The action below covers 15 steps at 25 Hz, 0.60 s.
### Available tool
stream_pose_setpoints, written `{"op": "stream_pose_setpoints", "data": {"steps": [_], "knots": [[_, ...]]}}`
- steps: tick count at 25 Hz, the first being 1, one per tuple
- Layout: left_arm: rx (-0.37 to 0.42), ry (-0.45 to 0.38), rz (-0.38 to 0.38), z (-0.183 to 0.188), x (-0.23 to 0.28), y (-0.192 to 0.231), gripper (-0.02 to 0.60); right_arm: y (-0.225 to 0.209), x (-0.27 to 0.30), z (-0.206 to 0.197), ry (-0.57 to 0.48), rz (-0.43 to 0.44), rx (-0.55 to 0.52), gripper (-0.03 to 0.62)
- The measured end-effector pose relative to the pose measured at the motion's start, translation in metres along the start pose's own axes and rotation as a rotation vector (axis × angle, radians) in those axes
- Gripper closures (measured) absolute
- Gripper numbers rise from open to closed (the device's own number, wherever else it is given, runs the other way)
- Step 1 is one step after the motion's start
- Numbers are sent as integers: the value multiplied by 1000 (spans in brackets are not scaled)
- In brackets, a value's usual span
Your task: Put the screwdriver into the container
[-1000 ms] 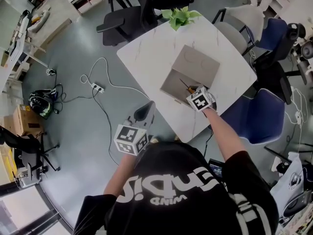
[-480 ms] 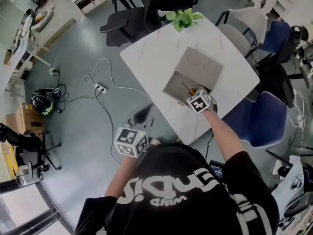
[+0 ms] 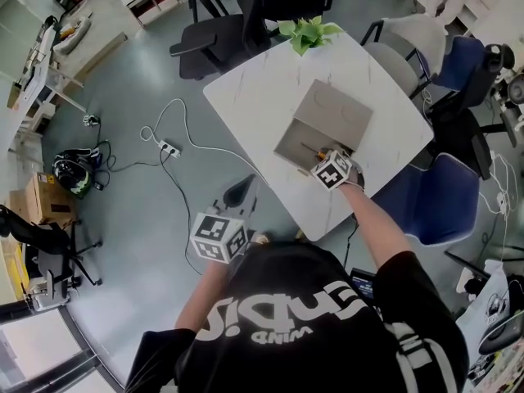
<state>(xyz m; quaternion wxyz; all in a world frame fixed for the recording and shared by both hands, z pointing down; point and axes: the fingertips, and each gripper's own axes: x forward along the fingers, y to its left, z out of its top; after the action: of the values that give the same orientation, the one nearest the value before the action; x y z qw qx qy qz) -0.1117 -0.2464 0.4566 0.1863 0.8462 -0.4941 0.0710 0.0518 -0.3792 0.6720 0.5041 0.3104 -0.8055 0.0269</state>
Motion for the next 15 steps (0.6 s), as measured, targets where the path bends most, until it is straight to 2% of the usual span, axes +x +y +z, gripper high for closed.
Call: {"op": "stream_pose_setpoints", "data": {"steps": [4,8,15], "knots": [[4,-3,-20,0,1,-4,568,-2,-13,2,-17,-4,3,480],[15,-5,-59,1,8,-13,568,-11,-49,19,-132,-49,46,498],[34,2,-149,0,27,-36,568,-12,-149,24,-419,-123,376,557]]}}
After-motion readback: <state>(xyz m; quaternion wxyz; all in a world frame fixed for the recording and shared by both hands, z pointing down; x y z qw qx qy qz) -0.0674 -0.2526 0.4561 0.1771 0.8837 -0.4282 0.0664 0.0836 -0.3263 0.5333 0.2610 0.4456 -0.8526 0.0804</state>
